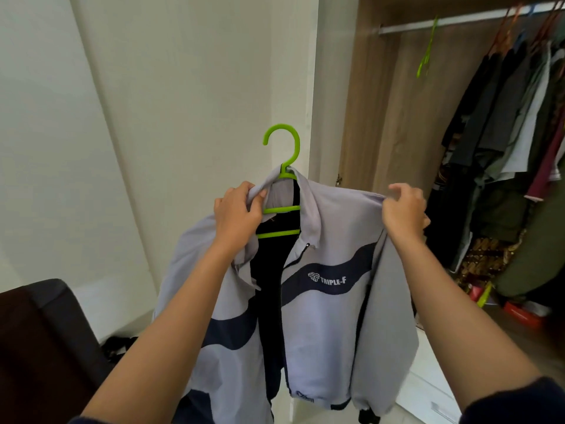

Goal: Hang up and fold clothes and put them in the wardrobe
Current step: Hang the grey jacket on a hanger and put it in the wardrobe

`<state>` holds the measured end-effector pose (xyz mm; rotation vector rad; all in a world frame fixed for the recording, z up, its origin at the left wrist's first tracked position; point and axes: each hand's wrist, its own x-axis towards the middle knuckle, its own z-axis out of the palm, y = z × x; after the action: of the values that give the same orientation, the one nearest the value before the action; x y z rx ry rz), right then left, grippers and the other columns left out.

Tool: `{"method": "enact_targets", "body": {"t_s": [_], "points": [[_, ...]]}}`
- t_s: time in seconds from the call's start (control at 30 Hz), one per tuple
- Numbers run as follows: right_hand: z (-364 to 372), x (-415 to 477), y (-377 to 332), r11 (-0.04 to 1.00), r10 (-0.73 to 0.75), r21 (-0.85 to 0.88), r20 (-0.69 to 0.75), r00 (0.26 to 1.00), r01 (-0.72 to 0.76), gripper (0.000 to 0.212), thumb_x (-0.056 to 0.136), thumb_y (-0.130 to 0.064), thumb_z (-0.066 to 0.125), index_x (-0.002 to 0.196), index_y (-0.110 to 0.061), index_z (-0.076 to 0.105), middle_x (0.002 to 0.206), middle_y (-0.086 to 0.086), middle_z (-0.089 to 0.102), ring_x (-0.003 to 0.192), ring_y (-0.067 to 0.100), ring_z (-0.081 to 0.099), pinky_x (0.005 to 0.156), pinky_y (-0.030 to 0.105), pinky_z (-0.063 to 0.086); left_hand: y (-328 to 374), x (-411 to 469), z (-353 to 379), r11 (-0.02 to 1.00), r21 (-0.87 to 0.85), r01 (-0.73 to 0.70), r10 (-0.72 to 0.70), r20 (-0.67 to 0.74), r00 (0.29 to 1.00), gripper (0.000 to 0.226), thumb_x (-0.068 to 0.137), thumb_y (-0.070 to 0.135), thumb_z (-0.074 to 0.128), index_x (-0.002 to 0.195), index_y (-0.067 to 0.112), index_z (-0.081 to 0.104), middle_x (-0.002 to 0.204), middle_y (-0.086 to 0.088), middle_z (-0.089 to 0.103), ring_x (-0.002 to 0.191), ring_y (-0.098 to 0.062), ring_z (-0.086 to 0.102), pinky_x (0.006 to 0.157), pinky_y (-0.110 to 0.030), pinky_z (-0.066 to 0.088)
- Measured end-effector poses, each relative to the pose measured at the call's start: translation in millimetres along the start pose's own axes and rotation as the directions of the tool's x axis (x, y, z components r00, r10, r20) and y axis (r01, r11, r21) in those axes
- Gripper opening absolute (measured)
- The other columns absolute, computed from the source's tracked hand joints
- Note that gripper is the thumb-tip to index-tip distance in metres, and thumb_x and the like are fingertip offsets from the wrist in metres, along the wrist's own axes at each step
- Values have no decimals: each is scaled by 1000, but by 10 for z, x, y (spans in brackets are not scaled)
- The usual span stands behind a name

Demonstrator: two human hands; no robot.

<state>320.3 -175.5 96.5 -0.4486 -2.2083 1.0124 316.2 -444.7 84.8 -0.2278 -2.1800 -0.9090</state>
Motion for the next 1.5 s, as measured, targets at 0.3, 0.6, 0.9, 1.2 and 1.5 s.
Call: {"method": "enact_targets", "body": {"t_s": [0.3, 0.6, 0.9, 1.2, 1.5], "points": [[204, 7, 39, 836, -510, -37, 318, 799, 548, 32, 98, -38, 41, 123, -21, 52, 123, -3, 54, 117, 16, 46, 97, 37, 24, -11, 103, 6, 997, -37, 66, -67, -13, 998, 22, 96, 29, 48, 78, 16, 51, 59, 9, 44, 68, -23, 45, 72, -31, 25], [342, -232, 431, 911, 47, 403, 108, 993, -87, 23, 100, -11, 38, 105, -4, 60, 93, 6, 56, 88, 19, 51, 63, 17, 38, -214, 136, -109, 997, -50, 53, -56, -70, 996, 21, 92, 32, 48, 76, 19, 51, 58, 9, 42, 65, -23, 44, 71, -31, 25], [132, 67, 182, 787, 256, 515, 229, 939, -340, 28, 92, -6, 39, 105, -11, 63, 94, 3, 59, 92, 19, 52, 84, 32, 41, -376, 38, -121, 981, -185, -66, 59, -43, 997, 27, 87, 43, 46, 72, 21, 52, 62, -8, 53, 61, -26, 48, 61, -38, 36], [401, -325, -151, 877, -479, 245, 523, 705, 413, 30, 95, -28, 54, 120, -14, 61, 114, -4, 59, 106, 9, 52, 91, 20, 38, -316, -100, 54, 997, -73, 35, -31, 56, 998, 30, 85, 39, 46, 80, 14, 61, 60, 4, 50, 65, -25, 51, 68, -32, 32], [628, -751, -411, 909, -416, 171, 394, 820, 379, 23, 93, -34, 53, 86, -14, 60, 78, 10, 61, 76, 29, 56, 69, 42, 44, -432, 54, -237, 987, -155, -34, 68, 220, 973, 27, 87, 41, 53, 84, 15, 61, 73, -1, 60, 75, -27, 58, 70, -35, 40]]}}
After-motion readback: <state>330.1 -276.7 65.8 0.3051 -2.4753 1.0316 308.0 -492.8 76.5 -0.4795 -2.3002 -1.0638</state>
